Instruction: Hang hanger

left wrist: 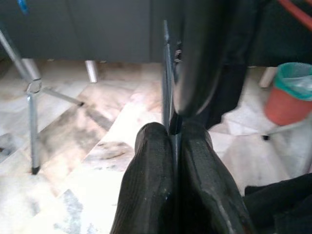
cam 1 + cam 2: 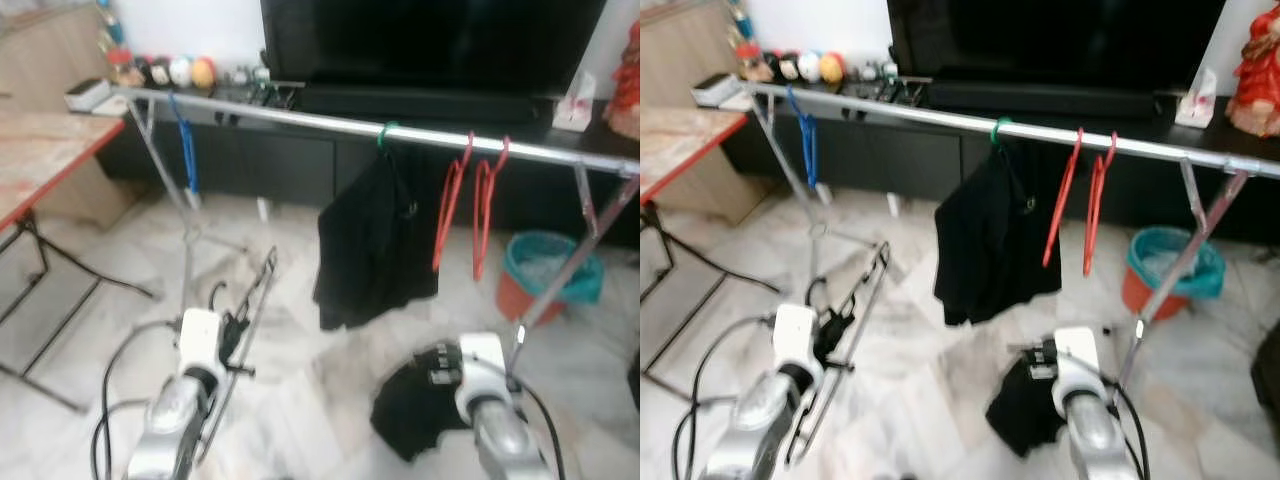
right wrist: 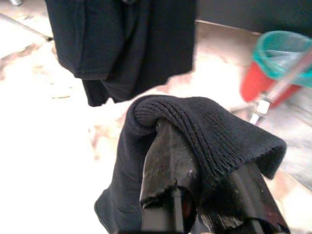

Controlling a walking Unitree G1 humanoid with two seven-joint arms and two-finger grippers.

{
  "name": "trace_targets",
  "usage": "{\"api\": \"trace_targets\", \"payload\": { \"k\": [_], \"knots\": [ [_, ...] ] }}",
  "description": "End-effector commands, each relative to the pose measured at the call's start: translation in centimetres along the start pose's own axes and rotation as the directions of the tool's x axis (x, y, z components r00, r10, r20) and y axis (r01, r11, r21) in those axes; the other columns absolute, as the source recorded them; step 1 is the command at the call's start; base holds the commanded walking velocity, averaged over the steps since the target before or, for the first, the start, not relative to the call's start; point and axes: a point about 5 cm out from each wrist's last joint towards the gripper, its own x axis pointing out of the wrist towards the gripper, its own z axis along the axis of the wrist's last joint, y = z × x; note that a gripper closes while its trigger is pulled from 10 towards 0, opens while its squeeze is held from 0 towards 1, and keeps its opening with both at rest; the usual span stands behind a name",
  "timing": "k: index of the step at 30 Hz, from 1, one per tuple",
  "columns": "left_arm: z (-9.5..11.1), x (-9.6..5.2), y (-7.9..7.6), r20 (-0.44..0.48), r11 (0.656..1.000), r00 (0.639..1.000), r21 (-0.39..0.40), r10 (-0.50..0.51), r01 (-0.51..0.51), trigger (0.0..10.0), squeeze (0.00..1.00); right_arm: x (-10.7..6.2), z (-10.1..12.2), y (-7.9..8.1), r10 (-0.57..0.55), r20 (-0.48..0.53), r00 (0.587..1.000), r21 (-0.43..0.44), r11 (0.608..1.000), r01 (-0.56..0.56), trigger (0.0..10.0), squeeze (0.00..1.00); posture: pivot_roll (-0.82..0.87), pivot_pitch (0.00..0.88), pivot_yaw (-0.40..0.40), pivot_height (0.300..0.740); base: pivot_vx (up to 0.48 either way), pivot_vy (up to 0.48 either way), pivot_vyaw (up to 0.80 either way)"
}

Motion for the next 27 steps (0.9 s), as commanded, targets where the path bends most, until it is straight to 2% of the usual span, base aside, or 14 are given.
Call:
{"api": "trace_targets", "payload": {
  "k": [1, 6, 18, 22, 27],
  "knots": [
    [0.26, -0.11, 0.52, 0.008, 1.0, 1.0, 0.018, 0.014, -0.014, 10.0, 0.0, 0.23, 1.21, 0.21, 0.002, 0.046, 0.999, 0.02, 1.0, -0.003, 10.0, 0.0, -0.04, 0.0, 0.012, 0.74, -0.405, 0.0, 0.0],
    [0.24, -0.17, 0.59, 0.009, 1.0, 1.0, 0.016, 0.02, -0.02, 10.0, 0.0, 0.24, 1.17, 0.17, 0.002, 0.042, 0.999, 0.021, 1.0, -0.003, 10.0, 0.0, -0.04, 0.0, 0.009, 0.74, -0.401, 0.0, 0.0],
    [-0.07, -0.2, 0.59, -0.011, 1.0, 1.0, 0.002, 0.028, -0.028, 10.0, 0.0, 0.23, 1.2, 0.31, 0.004, 0.04, 0.999, 0.019, 1.0, -0.004, 10.0, 0.0, -0.04, 0.0, 0.007, 0.74, -0.023, 0.0, -0.78],
    [-0.14, -0.24, 0.61, -0.017, 1.0, 0.999, -0.003, 0.028, -0.028, 10.0, 0.0, 0.22, 1.33, 0.37, 0.006, 0.045, 0.999, 0.013, 1.0, -0.007, 10.0, 0.0, -0.04, 0.0, 0.009, 0.74, 0.0, 0.0, 0.0],
    [-0.14, -0.29, 0.62, -0.017, 1.0, 1.0, -0.001, 0.024, -0.024, 10.0, 0.0, 0.24, 1.52, 0.53, 0.009, 0.059, 0.998, 0.021, 1.0, -0.011, 10.0, 0.0, -0.03, 0.0, 0.014, 0.74, 0.0, 0.286, 0.0]
  ]
}}
